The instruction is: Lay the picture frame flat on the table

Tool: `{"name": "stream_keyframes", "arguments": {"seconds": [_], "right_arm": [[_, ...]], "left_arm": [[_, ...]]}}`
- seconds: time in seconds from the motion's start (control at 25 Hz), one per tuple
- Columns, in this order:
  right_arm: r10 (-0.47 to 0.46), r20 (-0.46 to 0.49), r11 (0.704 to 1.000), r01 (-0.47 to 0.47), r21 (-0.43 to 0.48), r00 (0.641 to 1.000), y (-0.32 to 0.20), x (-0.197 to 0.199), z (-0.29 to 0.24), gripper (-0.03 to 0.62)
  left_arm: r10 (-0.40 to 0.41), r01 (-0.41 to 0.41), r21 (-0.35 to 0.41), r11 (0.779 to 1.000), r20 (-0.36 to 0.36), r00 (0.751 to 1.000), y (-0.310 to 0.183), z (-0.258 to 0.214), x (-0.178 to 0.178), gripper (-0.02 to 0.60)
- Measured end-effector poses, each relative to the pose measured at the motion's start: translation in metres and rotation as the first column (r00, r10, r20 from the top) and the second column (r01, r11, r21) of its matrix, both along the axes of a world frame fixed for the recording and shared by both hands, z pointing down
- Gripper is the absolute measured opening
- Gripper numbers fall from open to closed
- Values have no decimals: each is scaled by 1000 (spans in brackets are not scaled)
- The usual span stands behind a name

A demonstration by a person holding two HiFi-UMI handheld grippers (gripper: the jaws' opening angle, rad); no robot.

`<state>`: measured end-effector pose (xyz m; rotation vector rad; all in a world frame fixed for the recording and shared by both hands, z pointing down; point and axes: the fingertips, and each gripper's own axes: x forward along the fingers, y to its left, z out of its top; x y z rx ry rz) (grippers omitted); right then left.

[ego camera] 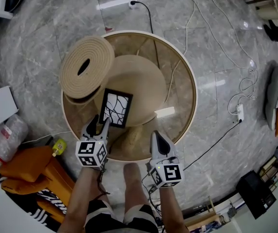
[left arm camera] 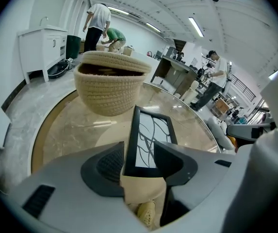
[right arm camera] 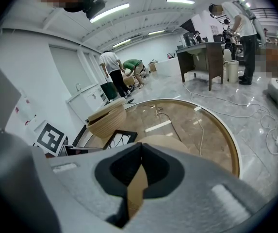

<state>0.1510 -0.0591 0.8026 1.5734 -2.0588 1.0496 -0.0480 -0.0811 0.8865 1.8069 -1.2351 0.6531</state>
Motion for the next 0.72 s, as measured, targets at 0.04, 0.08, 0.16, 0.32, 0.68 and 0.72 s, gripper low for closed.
{"name": "stream_keyframes", "arguments": {"seconds": [0.04,0.08,0.16,0.32,0.68,0.72], "right_arm": [[0,0,1000,0,-2,1000,1,0,1,-1],[-1,1,1000,1,-3,1000,1,-1,1,-2],[-2,0,1000,2,-3,1000,1,-2,0,-2],[-4,-6,1000,4,5,1000,-2,-4,-5,-2],[-3,-19,999,4,43,1000,-11,-9,-35,-1],[-2,-20,999,3,51,1000,-13,-9,-40,-2]], "left_arm": [[-2,2,-3,1000,1,1000,0,1,0,190],[-4,4,-6,1000,4,1000,0,2,-1,192],[-6,6,-6,1000,10,1000,1,2,-3,195],[6,-5,-4,1000,12,1000,2,0,-5,196],[73,-76,40,996,68,995,-8,-30,-4,196],[84,-87,46,995,68,994,-9,-36,-3,196]]}}
